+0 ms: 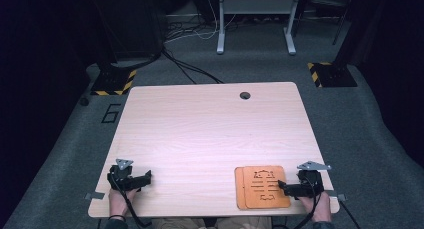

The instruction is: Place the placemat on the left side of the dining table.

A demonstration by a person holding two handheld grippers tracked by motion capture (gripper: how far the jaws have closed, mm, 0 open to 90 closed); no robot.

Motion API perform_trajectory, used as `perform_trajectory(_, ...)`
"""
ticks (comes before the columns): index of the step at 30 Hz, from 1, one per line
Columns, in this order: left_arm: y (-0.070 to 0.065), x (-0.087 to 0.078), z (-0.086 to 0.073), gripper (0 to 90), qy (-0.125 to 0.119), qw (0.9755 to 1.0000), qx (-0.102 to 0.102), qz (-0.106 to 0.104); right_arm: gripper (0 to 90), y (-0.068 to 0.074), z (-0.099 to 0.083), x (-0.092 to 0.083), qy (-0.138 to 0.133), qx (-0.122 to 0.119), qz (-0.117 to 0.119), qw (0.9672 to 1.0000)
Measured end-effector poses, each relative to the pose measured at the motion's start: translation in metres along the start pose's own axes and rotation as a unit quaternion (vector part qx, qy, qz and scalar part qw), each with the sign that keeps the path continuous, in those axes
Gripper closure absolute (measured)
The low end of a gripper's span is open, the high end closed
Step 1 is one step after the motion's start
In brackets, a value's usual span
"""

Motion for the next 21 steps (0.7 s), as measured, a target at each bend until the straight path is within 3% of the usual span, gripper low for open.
perform_trajectory(21, -0.0002, -0.0001, -0.0002, 0.0, -0.001, 1.0, -0.002, 0.002, 2.5, -0.0027, -0.0027, -0.0005, -0.011, -0.002, -0.003, 0.9999)
Point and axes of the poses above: each handheld gripper's, and its own axes: x roughly forward along the jaws, z roughly out of its top, y roughly to its left, the point moved 4 cm from there along x, roughly forward along the jaws, and after that the axes turned 8 degrees about -x, right-handed, at the moved point
